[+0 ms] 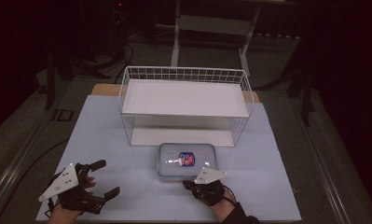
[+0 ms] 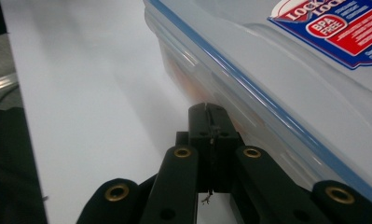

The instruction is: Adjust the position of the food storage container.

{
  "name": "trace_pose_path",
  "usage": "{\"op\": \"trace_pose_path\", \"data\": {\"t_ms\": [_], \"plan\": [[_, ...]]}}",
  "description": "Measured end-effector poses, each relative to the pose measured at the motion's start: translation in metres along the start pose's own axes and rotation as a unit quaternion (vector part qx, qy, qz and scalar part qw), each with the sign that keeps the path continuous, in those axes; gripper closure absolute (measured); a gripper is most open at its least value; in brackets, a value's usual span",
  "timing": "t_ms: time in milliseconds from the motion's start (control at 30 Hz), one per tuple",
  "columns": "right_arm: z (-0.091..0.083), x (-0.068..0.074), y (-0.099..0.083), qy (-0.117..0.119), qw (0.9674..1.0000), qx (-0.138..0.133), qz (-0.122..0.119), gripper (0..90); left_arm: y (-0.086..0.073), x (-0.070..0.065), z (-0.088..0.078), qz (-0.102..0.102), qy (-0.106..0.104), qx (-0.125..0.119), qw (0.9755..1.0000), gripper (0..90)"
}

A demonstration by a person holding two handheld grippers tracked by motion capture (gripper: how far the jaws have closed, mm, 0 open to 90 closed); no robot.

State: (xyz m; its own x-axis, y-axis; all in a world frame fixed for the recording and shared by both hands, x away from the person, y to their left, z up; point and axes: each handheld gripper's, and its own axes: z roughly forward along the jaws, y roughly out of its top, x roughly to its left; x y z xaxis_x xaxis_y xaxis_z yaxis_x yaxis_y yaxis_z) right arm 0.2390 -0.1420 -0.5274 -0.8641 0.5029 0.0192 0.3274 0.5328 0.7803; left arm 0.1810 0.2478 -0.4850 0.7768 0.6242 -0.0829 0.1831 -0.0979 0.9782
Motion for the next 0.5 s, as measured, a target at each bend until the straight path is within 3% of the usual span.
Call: {"op": "trace_pose_path", "data": {"t_ms": [200, 400, 500], "plan": [[0.004, -0.003, 0.002, 0.001, 1.0, -0.001, 0.001, 89.8, 0.0, 0.0, 0.0, -0.003, -0.004, -0.007, 1.0, 0.8], [-0.011, 0.003, 0.009, 0.009, 0.9995, -0.029, -0.008, 87.4, 0.005, 0.001, 0.002, -0.006, 0.004, -0.002, 1.0, 0.8], [-0.029, 0.008, 0.017, 0.003, 0.9979, -0.06, -0.026, 82.9, 0.012, 0.0, 0.006, -0.013, 0.003, 0.007, 0.9999, 0.8]]}}
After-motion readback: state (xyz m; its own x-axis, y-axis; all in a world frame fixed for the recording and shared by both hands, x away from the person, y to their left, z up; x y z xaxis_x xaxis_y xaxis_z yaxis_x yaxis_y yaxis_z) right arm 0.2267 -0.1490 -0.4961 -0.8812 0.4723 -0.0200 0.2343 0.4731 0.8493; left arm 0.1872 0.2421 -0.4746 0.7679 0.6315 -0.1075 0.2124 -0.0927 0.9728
